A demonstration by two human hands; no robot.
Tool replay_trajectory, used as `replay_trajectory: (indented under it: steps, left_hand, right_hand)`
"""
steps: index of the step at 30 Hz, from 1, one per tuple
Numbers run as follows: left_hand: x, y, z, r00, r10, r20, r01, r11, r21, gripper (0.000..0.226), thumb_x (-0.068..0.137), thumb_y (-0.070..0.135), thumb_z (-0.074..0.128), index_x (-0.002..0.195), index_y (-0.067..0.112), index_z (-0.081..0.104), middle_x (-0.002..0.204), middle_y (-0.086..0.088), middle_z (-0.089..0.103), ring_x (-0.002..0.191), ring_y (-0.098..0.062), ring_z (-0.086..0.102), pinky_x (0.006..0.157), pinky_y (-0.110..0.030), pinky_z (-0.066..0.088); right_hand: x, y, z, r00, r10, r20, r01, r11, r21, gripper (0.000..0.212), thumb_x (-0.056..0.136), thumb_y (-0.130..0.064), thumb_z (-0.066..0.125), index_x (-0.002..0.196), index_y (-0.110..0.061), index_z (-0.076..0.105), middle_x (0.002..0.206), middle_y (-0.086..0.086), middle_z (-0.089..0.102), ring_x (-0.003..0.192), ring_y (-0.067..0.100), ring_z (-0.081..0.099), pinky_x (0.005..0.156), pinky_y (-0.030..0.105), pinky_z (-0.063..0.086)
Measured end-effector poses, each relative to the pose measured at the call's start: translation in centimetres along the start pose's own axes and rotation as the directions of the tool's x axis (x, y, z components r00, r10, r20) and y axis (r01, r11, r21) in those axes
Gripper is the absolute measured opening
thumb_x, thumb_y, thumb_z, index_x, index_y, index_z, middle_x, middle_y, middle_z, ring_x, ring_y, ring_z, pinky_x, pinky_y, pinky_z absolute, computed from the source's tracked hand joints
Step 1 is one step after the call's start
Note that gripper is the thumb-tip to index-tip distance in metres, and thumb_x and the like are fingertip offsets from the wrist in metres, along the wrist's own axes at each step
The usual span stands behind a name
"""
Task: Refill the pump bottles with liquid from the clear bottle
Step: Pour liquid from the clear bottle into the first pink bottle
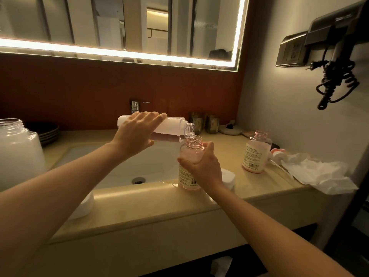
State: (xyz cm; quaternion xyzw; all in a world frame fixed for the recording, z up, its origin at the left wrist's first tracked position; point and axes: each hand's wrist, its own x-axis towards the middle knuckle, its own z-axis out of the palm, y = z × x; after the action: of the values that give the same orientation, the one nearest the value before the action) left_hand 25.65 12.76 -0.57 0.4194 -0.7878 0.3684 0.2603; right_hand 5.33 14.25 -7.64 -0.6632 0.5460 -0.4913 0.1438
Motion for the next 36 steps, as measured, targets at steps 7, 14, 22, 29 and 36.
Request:
replay_trajectory:
  steps: [7,14,22,29,36]
  left_hand:
    - [-0.04,0.02,0.10,1.000,-0.006,-0.004,0.006,1.000,-0.003,0.091,0.045,0.012,0.091,0.122,0.009,0.042,0.109,-0.018,0.063,0.092,-0.036,0.064,0.077,-0.052,0.053]
    - [0.04,0.00,0.02,1.000,-0.004,-0.008,0.004,1.000,0.005,0.090,0.045,0.011,0.091,0.122,0.009,0.043,0.108,-0.018,0.063,0.092,-0.036,0.064,0.078,-0.052,0.052]
    - [-0.03,0.05,0.04,1.000,-0.003,-0.012,0.003,1.000,0.008,0.092,0.044,0.011,0.091,0.122,0.009,0.041,0.108,-0.018,0.063,0.091,-0.036,0.065,0.078,-0.052,0.052]
    - [0.03,0.03,0.08,1.000,0.004,-0.005,-0.004,1.000,0.011,0.092,0.044,0.011,0.091,0.122,0.009,0.042,0.108,-0.018,0.063,0.091,-0.035,0.065,0.077,-0.051,0.053]
    - [0.14,-0.03,0.02,1.000,0.009,-0.006,-0.009,1.000,0.024,0.092,0.044,0.012,0.091,0.122,0.010,0.042,0.108,-0.017,0.063,0.091,-0.035,0.065,0.077,-0.051,0.053]
  right_hand:
    - [-0.01,0.05,-0.01,1.000,-0.010,-0.005,0.010,1.000,0.008,0.073,0.065,-0.047,0.077,0.116,-0.016,0.035,0.116,0.006,0.058,0.102,0.024,0.058,0.082,0.044,0.053]
    - [0.08,0.17,0.13,1.000,-0.010,-0.003,0.010,1.000,-0.007,0.074,0.064,-0.049,0.077,0.116,-0.017,0.034,0.118,0.006,0.057,0.103,0.023,0.058,0.082,0.043,0.054]
    - [-0.01,0.15,0.03,1.000,-0.023,-0.009,0.023,1.000,0.000,0.074,0.065,-0.047,0.077,0.117,-0.015,0.035,0.118,0.007,0.058,0.103,0.024,0.058,0.082,0.041,0.053]
    - [0.03,0.09,-0.02,1.000,-0.018,-0.009,0.018,1.000,0.005,0.073,0.065,-0.047,0.077,0.116,-0.015,0.035,0.117,0.007,0.058,0.103,0.024,0.058,0.081,0.041,0.053]
    - [-0.11,-0.02,-0.13,1.000,-0.024,-0.006,0.024,1.000,0.013,0.072,0.066,-0.045,0.077,0.117,-0.014,0.035,0.117,0.008,0.057,0.103,0.024,0.058,0.081,0.039,0.053]
